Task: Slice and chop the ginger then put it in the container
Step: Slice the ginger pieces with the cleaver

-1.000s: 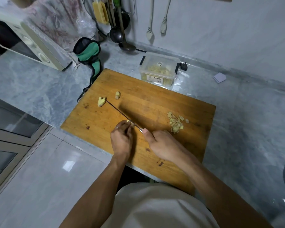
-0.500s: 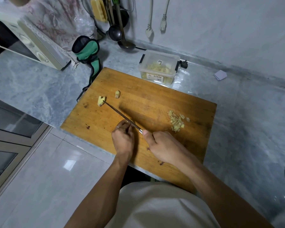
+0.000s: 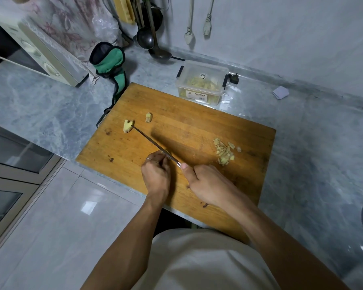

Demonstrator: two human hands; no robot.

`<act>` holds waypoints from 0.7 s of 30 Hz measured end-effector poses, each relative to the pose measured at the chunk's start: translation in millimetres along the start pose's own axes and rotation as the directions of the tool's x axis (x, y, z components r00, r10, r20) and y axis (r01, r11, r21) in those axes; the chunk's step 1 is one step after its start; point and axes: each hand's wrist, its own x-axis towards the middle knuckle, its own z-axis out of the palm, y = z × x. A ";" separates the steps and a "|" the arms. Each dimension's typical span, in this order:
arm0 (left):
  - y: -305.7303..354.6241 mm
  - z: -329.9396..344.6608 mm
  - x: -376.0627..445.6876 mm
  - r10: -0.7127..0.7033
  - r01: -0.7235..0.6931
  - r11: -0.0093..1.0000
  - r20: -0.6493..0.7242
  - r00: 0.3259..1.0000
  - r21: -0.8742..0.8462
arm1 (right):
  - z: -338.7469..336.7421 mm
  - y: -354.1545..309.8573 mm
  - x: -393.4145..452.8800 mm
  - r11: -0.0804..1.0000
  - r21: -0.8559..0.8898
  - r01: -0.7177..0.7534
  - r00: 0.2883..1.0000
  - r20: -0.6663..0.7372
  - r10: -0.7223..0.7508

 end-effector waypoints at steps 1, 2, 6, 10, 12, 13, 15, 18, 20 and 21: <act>0.4 -0.2 0.1 -0.007 0.007 1.000 0.001 1.000 0.000 | 0.0 -0.2 0.0 1.000 0.003 0.003 1.000 -0.001 -0.003; 1.5 -0.4 0.1 -0.015 0.015 1.000 0.000 1.000 0.000 | -0.1 -0.3 -0.3 1.000 0.005 0.007 1.000 -0.003 -0.007; 5.9 -0.8 0.3 -0.017 0.017 1.000 0.005 1.000 0.003 | 0.0 -0.4 -2.4 1.000 0.007 0.012 1.000 -0.008 -0.012; 6.3 -1.5 0.6 -0.018 0.018 1.000 -0.001 1.000 0.003 | -0.1 -1.4 -2.1 1.000 0.014 0.009 1.000 -0.003 -0.009; 9.3 -2.8 0.5 -0.019 0.019 1.000 -0.001 1.000 0.006 | -0.6 -1.6 -2.6 1.000 0.010 0.008 1.000 0.001 -0.008; 11.3 -3.8 -0.2 -0.020 0.020 1.000 -0.002 1.000 0.002 | -1.2 -1.9 -4.1 1.000 0.010 0.008 1.000 0.003 -0.008; 15.4 -6.2 -0.8 -0.015 0.015 1.000 -0.010 1.000 -0.011 | -2.3 -3.2 -6.4 1.000 0.006 0.013 1.000 0.003 -0.013; 12.0 -4.5 -0.1 -0.012 0.011 1.000 -0.013 1.000 -0.026 | -2.7 -4.5 -6.7 1.000 0.004 0.008 1.000 -0.008 -0.008; 9.0 -2.5 0.7 -0.026 0.026 0.999 -0.008 1.000 -0.030 | -2.3 -4.7 -4.3 1.000 0.007 0.010 1.000 -0.011 -0.010; 8.4 -1.8 1.0 -0.029 0.029 0.999 -0.008 1.000 -0.030 | -1.9 -4.5 -3.3 1.000 0.005 0.011 1.000 -0.012 -0.011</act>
